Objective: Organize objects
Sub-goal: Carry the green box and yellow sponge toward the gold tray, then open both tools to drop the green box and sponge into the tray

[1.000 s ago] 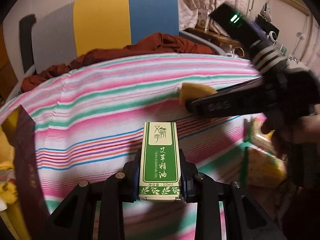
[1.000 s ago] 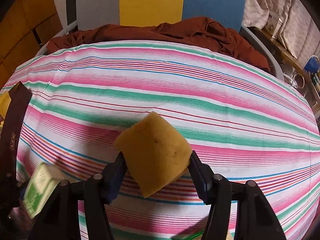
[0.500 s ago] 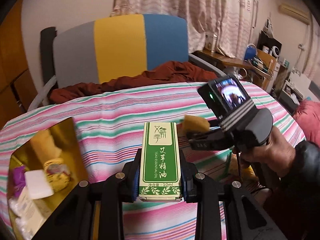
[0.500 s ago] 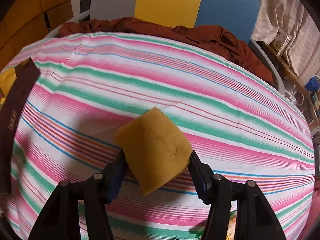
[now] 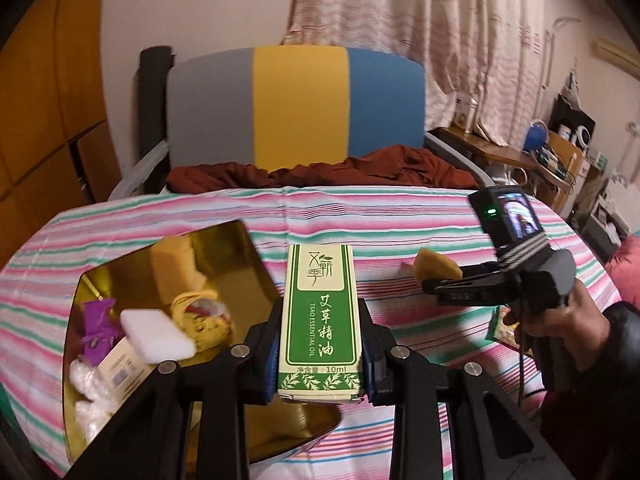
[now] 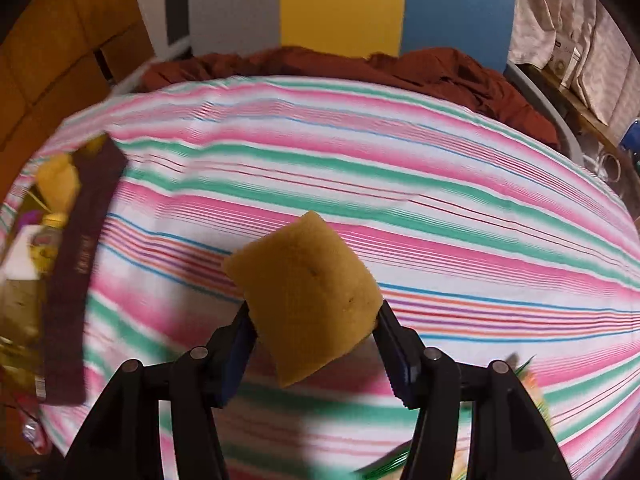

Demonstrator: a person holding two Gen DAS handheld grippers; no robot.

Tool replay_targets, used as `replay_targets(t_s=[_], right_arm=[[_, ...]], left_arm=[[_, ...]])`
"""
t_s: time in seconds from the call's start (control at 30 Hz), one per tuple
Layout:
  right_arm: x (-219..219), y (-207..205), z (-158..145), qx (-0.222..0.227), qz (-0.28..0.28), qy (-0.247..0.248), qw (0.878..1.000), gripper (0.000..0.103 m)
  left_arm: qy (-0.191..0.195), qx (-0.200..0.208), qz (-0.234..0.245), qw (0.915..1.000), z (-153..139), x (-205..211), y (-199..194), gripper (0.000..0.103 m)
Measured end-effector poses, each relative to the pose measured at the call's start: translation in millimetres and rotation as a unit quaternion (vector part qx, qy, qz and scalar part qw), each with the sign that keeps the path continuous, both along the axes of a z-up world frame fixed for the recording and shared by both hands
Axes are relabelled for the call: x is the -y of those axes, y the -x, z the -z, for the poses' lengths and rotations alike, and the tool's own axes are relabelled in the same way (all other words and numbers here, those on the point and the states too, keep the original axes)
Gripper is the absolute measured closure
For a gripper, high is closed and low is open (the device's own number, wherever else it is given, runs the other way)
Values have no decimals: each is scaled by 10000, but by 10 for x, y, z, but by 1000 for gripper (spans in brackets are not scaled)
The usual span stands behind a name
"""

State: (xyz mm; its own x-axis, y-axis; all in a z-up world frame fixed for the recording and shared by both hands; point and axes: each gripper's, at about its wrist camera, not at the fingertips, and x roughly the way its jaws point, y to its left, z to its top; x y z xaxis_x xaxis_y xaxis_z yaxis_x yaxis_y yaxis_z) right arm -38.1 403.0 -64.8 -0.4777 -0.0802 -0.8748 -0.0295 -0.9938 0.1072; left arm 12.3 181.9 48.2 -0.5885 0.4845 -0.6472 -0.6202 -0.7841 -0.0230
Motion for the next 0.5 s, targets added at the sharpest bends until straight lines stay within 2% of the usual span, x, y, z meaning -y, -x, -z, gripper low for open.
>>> replay_targets(t_s=[0.33,0.5], right_arm=[[569,-198,-552,-717,-153,1041,9919,44],[927,-211,-720,-882,-440,1192,9880,45]], left_arm=[[-80,-212,-460,9987,-7,515,46,71],[-274,-169,-674,9972,-49,795,116,71]])
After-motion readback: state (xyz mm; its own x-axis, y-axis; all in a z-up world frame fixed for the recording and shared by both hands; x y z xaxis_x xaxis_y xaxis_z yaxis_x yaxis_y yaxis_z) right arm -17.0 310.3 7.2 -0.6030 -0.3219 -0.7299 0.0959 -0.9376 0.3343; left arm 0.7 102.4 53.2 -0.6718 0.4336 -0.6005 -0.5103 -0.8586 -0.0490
